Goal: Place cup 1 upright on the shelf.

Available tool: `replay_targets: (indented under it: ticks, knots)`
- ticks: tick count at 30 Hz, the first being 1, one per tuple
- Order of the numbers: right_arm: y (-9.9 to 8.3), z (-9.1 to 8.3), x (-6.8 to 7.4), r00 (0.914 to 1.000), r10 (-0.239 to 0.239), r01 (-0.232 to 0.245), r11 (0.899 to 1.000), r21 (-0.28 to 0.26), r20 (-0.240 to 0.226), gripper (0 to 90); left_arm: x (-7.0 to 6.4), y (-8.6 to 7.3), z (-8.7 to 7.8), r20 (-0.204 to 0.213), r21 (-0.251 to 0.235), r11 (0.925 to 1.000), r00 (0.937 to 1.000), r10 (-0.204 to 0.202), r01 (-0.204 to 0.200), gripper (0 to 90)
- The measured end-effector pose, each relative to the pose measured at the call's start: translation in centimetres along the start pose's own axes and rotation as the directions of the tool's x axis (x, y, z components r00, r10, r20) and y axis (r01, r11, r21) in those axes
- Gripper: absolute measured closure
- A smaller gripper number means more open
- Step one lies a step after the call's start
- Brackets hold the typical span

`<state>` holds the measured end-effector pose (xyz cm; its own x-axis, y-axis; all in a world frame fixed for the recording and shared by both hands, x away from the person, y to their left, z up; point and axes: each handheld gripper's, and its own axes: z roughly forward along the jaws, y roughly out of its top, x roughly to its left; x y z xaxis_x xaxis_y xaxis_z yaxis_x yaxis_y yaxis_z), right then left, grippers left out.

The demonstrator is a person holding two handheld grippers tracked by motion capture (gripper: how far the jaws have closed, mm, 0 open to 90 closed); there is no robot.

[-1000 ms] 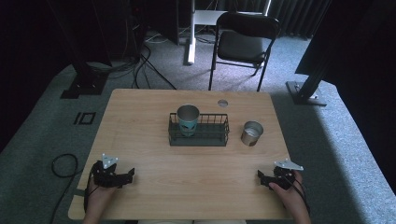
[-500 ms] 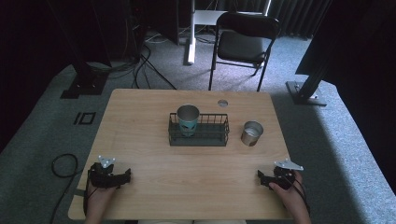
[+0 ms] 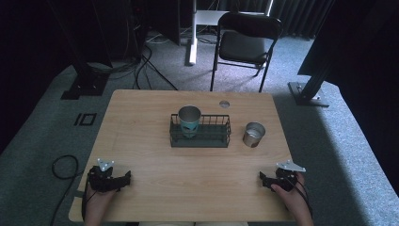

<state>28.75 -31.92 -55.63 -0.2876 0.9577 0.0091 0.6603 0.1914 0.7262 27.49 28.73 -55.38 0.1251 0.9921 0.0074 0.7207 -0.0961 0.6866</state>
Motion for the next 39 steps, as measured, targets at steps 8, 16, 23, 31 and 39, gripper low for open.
replay_targets:
  ticks: [8,16,23,31,39]
  knots:
    - [0.00,0.00,0.00,1.0000,0.000,0.000,1.000,0.001,0.000,12.3,0.15,0.10,0.08,0.007,0.001,1.0000,1.0000,0.007,-0.007,1.3]
    - [-0.01,-0.03,-0.10,0.9998,-0.012,0.012,1.000,0.004,-0.015,11.4,0.15,0.12,0.12,0.006,-0.001,1.0000,1.0000,0.005,-0.005,1.3]
    - [-0.02,-0.03,-0.12,0.9998,-0.013,0.013,1.000,0.003,-0.017,11.4,0.17,0.14,0.14,0.007,-0.001,1.0000,1.0000,0.006,-0.006,1.3]
    - [-0.02,-0.03,-0.12,0.9998,-0.013,0.014,1.000,0.003,-0.017,11.5,0.20,0.31,0.29,0.005,0.001,1.0000,1.0000,0.005,-0.005,1.3]
    - [0.23,0.15,-0.21,0.9994,-0.032,0.032,0.999,-0.009,-0.016,13.4,0.22,0.39,0.35,0.005,0.001,1.0000,1.0000,0.005,-0.005,1.3]
